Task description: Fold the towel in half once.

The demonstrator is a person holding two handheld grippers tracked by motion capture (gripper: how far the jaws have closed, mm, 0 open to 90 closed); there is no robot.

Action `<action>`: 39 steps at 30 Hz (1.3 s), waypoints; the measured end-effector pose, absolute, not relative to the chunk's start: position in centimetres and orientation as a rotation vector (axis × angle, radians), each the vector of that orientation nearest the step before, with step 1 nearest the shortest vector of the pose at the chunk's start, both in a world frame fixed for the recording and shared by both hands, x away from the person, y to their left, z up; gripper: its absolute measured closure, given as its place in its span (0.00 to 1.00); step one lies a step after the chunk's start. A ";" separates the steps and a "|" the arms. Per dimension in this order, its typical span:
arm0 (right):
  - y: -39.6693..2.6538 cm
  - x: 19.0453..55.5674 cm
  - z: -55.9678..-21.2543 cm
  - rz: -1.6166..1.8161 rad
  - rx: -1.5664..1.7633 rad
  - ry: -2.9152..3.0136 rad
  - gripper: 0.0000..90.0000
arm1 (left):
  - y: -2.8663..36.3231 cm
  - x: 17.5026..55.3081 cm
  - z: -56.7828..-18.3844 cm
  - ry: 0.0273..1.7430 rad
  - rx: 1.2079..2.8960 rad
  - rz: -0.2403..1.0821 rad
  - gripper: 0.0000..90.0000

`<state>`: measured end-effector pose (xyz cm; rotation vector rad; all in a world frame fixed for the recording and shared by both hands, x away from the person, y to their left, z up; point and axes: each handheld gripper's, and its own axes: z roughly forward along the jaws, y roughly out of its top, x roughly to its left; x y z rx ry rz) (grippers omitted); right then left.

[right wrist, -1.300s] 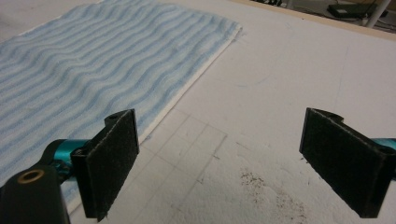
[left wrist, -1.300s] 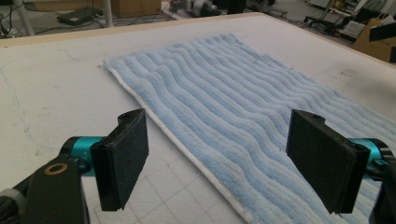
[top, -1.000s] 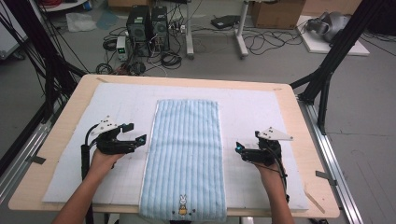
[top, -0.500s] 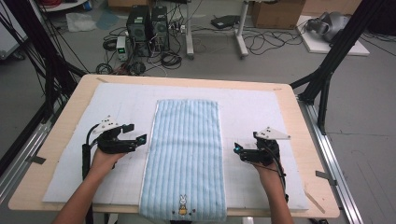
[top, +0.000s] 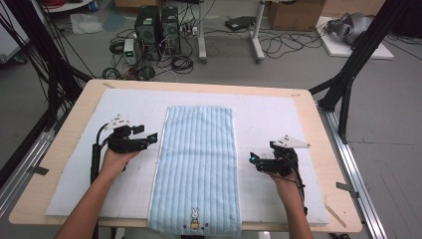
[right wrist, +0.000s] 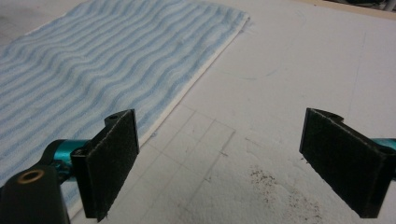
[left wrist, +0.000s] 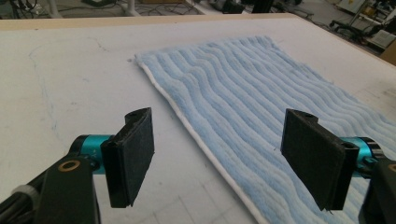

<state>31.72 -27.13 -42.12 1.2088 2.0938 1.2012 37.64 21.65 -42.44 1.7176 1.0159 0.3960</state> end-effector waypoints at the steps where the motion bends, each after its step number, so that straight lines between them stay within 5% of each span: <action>1: -27.1 31.7 -42.1 1.197 1.210 2.098 0.12 | 21.5 38.0 -42.4 1.011 1.712 0.397 0.29; 18: -26.6 31.9 -42.5 1.193 1.220 2.129 0.12 | 18.3 43.1 -44.3 1.089 1.879 0.412 0.36; 30: -26.6 32.1 -42.7 1.190 1.229 2.135 0.12 | 16.5 43.3 -45.0 1.046 2.021 0.468 0.68; 34: -26.2 32.5 -42.7 1.164 1.251 2.118 0.12 | 16.4 43.2 -45.0 1.020 2.017 0.436 0.92; 39: -24.9 34.1 -42.4 1.156 1.246 2.148 0.12 | 16.6 43.3 -45.0 1.027 1.991 0.407 0.95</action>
